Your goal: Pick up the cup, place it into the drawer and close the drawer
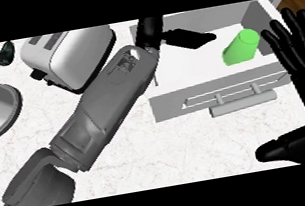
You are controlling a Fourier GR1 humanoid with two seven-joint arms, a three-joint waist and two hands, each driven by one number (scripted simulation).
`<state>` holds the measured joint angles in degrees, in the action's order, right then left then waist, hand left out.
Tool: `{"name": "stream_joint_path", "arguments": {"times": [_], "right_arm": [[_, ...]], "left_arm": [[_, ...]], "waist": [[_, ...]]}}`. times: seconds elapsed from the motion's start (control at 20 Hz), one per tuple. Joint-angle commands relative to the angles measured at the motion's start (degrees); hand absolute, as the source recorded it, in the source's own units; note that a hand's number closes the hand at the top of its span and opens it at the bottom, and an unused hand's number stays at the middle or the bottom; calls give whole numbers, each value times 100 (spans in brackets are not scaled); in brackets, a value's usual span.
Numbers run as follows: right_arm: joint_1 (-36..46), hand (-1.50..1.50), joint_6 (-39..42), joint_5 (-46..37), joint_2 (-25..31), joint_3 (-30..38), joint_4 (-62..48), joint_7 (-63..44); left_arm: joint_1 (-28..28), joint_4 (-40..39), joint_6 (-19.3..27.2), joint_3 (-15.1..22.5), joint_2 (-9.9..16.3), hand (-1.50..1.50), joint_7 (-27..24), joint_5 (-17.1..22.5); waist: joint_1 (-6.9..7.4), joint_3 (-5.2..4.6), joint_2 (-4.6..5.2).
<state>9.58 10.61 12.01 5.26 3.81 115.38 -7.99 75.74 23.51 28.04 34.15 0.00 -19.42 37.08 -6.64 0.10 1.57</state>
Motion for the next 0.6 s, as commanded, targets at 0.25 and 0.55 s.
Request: {"name": "stream_joint_path", "arguments": {"times": [0.25, 0.55], "right_arm": [[-283, -150, 229, 703, 129, 217, 292, -337], [-387, 150, 701, 842, 349, 482, -104, 182]], "left_arm": [[16, 348, -471, -511, 0, -150, -871, 743], [-223, 788, -693, -872, 104, -150, -580, 876]], "waist": [[245, -7, -71], [622, -6, -150]]}}
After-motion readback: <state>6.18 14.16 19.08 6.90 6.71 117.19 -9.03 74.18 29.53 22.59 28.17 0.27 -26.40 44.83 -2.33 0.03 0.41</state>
